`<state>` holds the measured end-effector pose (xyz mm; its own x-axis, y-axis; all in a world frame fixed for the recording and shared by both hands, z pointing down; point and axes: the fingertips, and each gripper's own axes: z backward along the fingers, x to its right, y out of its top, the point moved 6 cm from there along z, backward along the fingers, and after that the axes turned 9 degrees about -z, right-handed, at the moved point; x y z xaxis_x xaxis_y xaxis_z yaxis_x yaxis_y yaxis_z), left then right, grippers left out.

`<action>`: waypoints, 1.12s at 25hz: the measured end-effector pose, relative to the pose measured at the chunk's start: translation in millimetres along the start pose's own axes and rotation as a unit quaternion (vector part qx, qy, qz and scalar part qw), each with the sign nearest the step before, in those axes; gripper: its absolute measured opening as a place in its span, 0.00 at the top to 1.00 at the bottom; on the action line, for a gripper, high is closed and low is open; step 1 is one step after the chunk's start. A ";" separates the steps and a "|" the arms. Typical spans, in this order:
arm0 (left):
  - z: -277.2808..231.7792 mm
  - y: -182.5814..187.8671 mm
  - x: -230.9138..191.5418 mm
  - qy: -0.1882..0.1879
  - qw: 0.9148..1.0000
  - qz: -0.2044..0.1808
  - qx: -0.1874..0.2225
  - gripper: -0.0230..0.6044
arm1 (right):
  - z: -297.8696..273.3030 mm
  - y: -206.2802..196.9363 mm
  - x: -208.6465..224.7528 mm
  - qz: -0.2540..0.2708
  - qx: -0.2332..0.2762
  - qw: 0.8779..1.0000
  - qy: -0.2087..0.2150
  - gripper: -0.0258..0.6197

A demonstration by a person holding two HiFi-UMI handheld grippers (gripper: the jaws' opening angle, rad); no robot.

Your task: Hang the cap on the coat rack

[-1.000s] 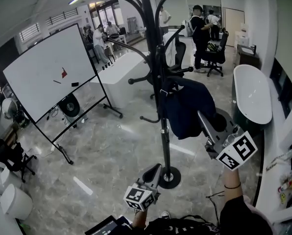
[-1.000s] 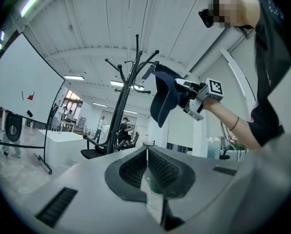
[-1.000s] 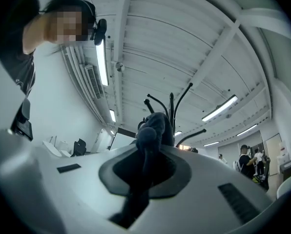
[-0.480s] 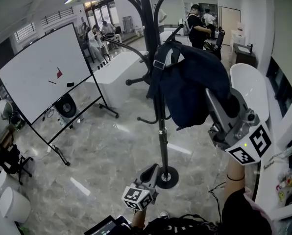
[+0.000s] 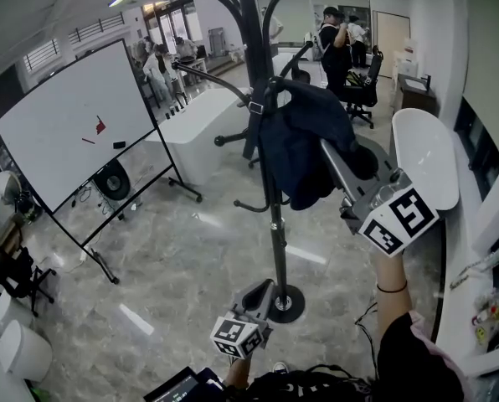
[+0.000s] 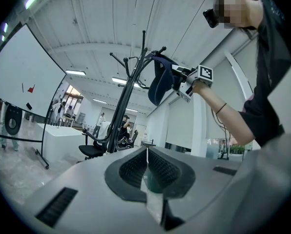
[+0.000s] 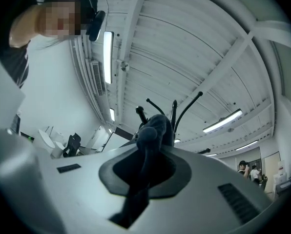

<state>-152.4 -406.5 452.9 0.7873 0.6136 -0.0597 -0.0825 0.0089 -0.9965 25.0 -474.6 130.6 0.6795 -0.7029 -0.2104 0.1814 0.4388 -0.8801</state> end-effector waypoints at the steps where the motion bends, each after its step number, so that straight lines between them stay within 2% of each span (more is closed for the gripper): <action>1: -0.1 1.2 -0.8 0.002 1.000 0.000 -0.001 0.95 | -1.9 -6.5 2.7 -0.006 -0.008 1.000 -0.003 0.91; 8: 0.0 -2.3 -8.3 0.010 1.000 0.004 -0.004 0.95 | -19.2 -52.2 19.4 -0.022 -0.061 0.998 -0.020 0.91; 12: 1.3 -3.6 -9.6 0.013 1.000 0.007 -0.007 0.95 | -23.3 -84.9 26.7 -0.057 -0.083 0.994 -0.030 0.91; 20: 1.4 -5.7 -10.5 0.017 1.000 0.010 -0.010 0.95 | -29.3 -104.3 23.6 -0.078 -0.061 0.995 -0.016 0.90; 21: 1.2 -6.6 -9.5 0.017 1.000 0.012 -0.010 0.95 | -27.8 -105.7 23.5 -0.084 -0.060 0.995 -0.014 0.88; 23: 0.8 -7.2 -6.6 0.017 1.000 0.018 -0.008 0.95 | -23.4 -110.1 22.5 -0.103 -0.063 0.993 -0.007 0.66; 24: 0.8 -7.1 -5.2 0.018 1.000 0.019 -0.007 0.95 | -20.7 -112.8 21.7 -0.116 -0.064 0.991 -0.004 0.59; 28: 0.3 -8.6 4.3 0.020 1.000 0.018 -0.013 0.95 | 0.3 -125.7 21.4 -0.176 -0.053 0.983 -0.005 0.59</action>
<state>-148.5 -403.8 461.2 0.8084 0.5805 -0.0975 -0.0958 -0.0336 -0.9948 17.0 -544.6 236.8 0.5950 -0.7950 0.1179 0.3316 0.1092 -0.9371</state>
